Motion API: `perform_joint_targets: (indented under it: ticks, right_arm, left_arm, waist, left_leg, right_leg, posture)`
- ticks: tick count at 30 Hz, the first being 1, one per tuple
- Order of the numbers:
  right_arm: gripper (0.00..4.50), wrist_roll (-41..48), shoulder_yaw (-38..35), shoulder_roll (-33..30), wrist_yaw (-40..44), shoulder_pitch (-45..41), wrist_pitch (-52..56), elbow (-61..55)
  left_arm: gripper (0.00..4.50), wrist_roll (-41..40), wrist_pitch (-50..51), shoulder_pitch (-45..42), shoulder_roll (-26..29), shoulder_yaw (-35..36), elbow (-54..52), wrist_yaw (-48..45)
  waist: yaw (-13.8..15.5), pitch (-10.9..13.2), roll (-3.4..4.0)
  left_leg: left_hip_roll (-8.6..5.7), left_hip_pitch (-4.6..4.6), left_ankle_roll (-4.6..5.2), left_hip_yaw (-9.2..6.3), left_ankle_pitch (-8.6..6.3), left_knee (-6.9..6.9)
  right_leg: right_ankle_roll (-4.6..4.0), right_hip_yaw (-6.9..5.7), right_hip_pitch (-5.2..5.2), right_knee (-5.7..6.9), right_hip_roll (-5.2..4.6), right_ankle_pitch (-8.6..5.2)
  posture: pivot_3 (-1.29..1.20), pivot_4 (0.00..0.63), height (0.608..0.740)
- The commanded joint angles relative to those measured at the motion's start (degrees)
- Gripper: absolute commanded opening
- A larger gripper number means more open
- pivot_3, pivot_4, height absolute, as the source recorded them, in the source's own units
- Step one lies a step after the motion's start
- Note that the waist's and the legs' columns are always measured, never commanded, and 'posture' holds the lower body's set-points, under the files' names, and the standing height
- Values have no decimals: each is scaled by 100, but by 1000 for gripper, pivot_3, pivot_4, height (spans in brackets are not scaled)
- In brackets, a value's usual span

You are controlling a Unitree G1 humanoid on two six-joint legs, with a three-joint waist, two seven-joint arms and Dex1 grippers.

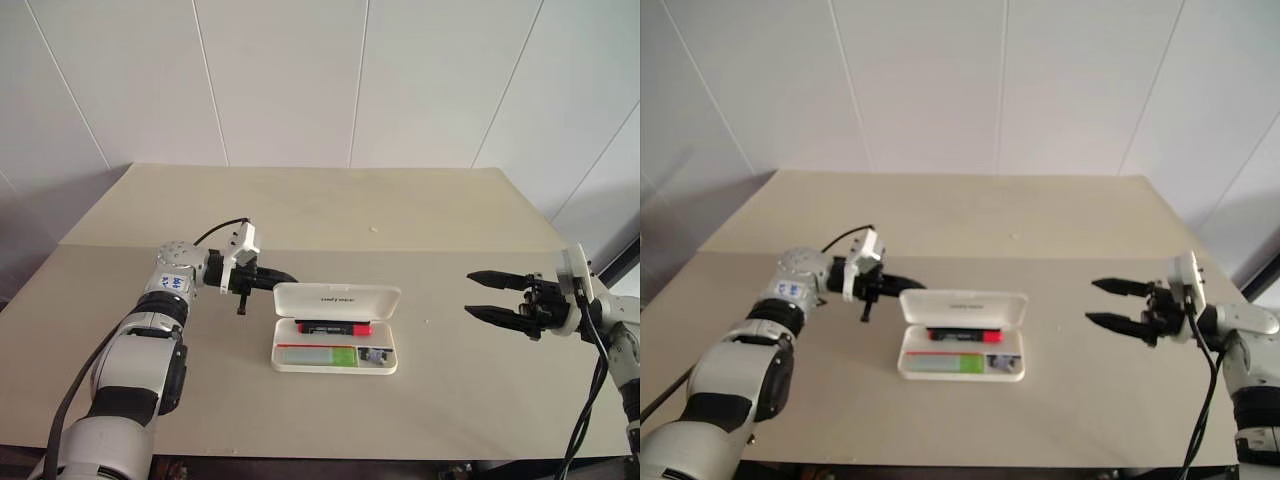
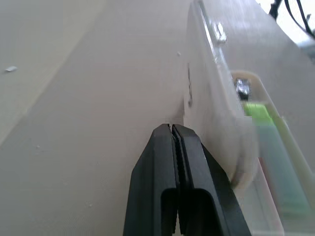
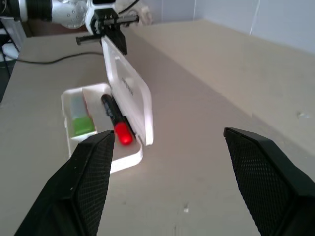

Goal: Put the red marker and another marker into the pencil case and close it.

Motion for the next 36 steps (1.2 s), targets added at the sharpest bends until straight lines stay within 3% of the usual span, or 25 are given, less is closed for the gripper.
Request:
perform_joint_targets:
  ticks: [1,9,15,36]
  right_arm:
    - [4500,466,123,-260,484,-146,-117,25]
    - [4500,1232,363,-474,484,15,-105,-517]
    - [4500,1549,-62,-221,484,20,205,-798]
    - [4500,1272,-27,-199,484,365,189,-1049]
  left_arm:
    - [54,-231,-155,148,136,-453,-464,-642]
    - [54,-745,-248,631,406,-1549,-1554,-642]
    - [54,-529,-645,734,431,-1976,-1756,-642]
    - [54,749,-2151,455,8,-2295,-947,-569]
  waist:
    - [-4,1,1]
    - [-4,3,5]
    - [5,3,6]
    - [9,-6,21]
  left_leg:
    - [0,0,0,0,0,0]
    - [1,1,0,0,0,4]
    - [1,1,1,0,0,8]
    - [-4,9,16,3,8,37]
  right_leg:
    - [0,1,0,0,0,0]
    - [0,5,0,4,0,0]
    - [0,5,1,4,0,0]
    - [13,12,26,3,0,23]
  posture:
    - [0,150,740]
    - [0,150,740]
    - [0,150,740]
    - [0,150,740]
